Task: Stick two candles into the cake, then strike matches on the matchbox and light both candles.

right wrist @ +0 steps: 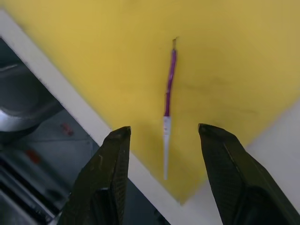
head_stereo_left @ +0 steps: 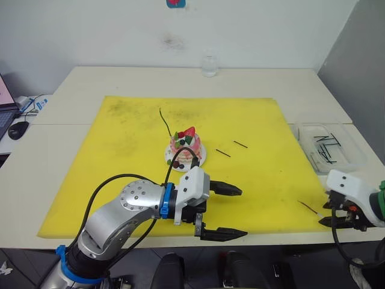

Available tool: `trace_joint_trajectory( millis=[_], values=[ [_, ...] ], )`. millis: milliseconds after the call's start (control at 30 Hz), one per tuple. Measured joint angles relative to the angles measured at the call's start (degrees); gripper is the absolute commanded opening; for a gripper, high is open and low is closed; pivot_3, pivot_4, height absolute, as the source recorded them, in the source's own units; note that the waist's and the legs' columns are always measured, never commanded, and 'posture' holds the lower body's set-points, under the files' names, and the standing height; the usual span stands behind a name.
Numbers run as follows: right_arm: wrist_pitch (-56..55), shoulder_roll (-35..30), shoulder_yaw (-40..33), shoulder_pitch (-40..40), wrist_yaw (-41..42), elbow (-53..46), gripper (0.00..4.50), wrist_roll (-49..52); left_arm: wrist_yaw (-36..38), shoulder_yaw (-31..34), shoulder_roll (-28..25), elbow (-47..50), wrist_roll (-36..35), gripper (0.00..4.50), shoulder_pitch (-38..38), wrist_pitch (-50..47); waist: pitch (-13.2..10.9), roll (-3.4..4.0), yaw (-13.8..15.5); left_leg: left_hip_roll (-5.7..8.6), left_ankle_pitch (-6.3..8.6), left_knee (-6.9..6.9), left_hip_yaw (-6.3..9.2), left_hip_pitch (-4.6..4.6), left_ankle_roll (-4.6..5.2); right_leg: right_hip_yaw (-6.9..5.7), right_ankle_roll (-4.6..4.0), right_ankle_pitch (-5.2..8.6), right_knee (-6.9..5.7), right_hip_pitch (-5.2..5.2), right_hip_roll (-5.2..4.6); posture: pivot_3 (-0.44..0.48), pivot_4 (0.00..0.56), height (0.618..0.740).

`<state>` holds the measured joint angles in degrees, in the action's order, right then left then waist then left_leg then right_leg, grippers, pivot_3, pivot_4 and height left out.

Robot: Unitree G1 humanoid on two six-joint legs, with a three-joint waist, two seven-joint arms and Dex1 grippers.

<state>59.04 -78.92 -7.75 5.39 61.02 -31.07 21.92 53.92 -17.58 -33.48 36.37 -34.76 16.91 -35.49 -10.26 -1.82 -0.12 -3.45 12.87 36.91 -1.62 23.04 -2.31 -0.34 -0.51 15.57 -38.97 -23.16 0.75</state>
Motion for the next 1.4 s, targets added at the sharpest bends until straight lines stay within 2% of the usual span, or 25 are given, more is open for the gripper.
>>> trace_joint_trajectory(
  millis=[167, 367, 433, 600, 867, 967, 1100, 1200, 1333, 1400],
  values=[
    [-1.87, -0.21, 7.18, -4.63, 0.21, 3.52, 2.37, -1.31, -1.36, -0.59, 0.65, 0.13, 1.04, 4.50, -0.04, 0.02, 0.00, 0.01, -0.01, -0.01, 0.00, 0.01, 0.00, -0.02, 0.00, -0.01, 0.00, 0.00, -0.02, 0.00, 0.00, 0.000, 0.150, 0.735],
    [-2.50, -0.15, 11.09, -8.25, 0.44, 5.08, 2.37, -1.71, -2.09, -0.62, 0.99, 0.31, 1.20, 4.50, -0.43, 0.03, 0.00, 0.01, -0.07, -0.03, 0.00, 0.01, -0.01, -0.03, 0.00, 0.00, 0.00, 0.00, -0.02, 0.00, 0.00, 0.000, 0.150, 0.735],
    [-2.46, 0.07, 11.83, -9.26, 0.43, 5.12, 1.82, -1.80, -2.07, -0.62, 0.99, 0.31, 1.41, 4.50, -0.49, 0.21, 0.00, 0.01, -0.08, -0.03, 0.00, 0.01, -0.01, -0.03, 0.00, -0.01, 0.00, 0.00, -0.03, 0.00, 0.00, 0.000, 0.150, 0.735],
    [-2.49, 0.59, 13.50, -10.77, 0.15, 4.96, 0.07, -2.93, -2.04, -0.65, 1.01, 0.30, 2.15, 4.50, -0.77, 1.02, 0.00, 0.01, -0.12, -0.05, 0.00, 0.00, 0.00, -0.04, 0.00, -0.03, 0.00, 0.00, -0.04, 0.00, 0.01, 0.000, 0.150, 0.735],
    [-2.75, 0.56, 13.32, -10.49, 0.26, 4.69, 0.03, -3.34, -1.97, -0.93, 1.01, 0.30, 2.78, 4.50, -1.43, 1.31, 0.00, 0.01, -0.09, -0.05, 0.00, 0.01, 0.00, -0.04, 0.00, -0.02, 0.00, 0.00, -0.03, 0.00, 0.01, 0.000, 0.150, 0.735],
    [-1.07, 0.24, 11.15, -10.94, 1.73, 3.87, 0.03, -0.97, -1.96, -0.83, 0.96, 0.23, 3.10, 4.50, -1.62, 1.68, -0.01, 0.05, -0.11, -0.05, 0.00, 0.00, -0.01, -0.04, 0.00, -0.01, 0.00, 0.00, -0.04, -0.02, 0.01, 0.000, 0.150, 0.735],
    [2.08, 0.14, 6.21, -17.52, 4.22, 1.71, 0.03, 5.05, -2.34, 1.57, 0.04, 0.20, 2.34, 4.50, -3.35, 1.72, -0.01, 0.09, -0.26, -0.11, 0.00, -0.03, 0.00, -0.05, 0.00, -0.02, -0.01, 0.00, -0.05, -0.04, 0.02, 0.000, 0.150, 0.735],
    [4.34, 7.56, 4.08, -27.78, 2.29, 0.88, 0.03, 9.79, -5.03, 6.50, 0.26, 0.46, -0.27, 4.50, -5.36, 0.70, -0.03, 0.04, -0.43, -0.16, 0.00, -0.01, 0.06, -0.06, 0.00, -0.03, -0.01, -0.01, -0.06, -0.02, 0.02, 0.000, 0.150, 0.735],
    [6.49, 24.69, 5.39, -38.89, -6.52, 1.56, 0.03, 13.12, -10.69, 15.44, 0.39, 3.77, -5.85, 4.50, -8.80, -1.91, -0.07, -0.05, -0.80, -0.15, 0.00, -0.05, 0.07, -0.05, 0.00, 0.00, 0.00, -0.01, -0.10, -0.03, 0.02, 0.000, 0.150, 0.735],
    [5.40, 36.11, 6.27, -42.81, -13.13, 3.14, 0.03, 12.90, -12.87, 19.88, -1.41, 4.89, -6.55, 4.50, -11.50, -2.73, -0.06, -0.09, -1.21, -0.19, -0.01, -0.05, 0.11, -0.02, -0.01, 0.02, -0.01, -0.01, -0.10, -0.05, 0.02, 0.000, 0.150, 0.735]
  ],
)
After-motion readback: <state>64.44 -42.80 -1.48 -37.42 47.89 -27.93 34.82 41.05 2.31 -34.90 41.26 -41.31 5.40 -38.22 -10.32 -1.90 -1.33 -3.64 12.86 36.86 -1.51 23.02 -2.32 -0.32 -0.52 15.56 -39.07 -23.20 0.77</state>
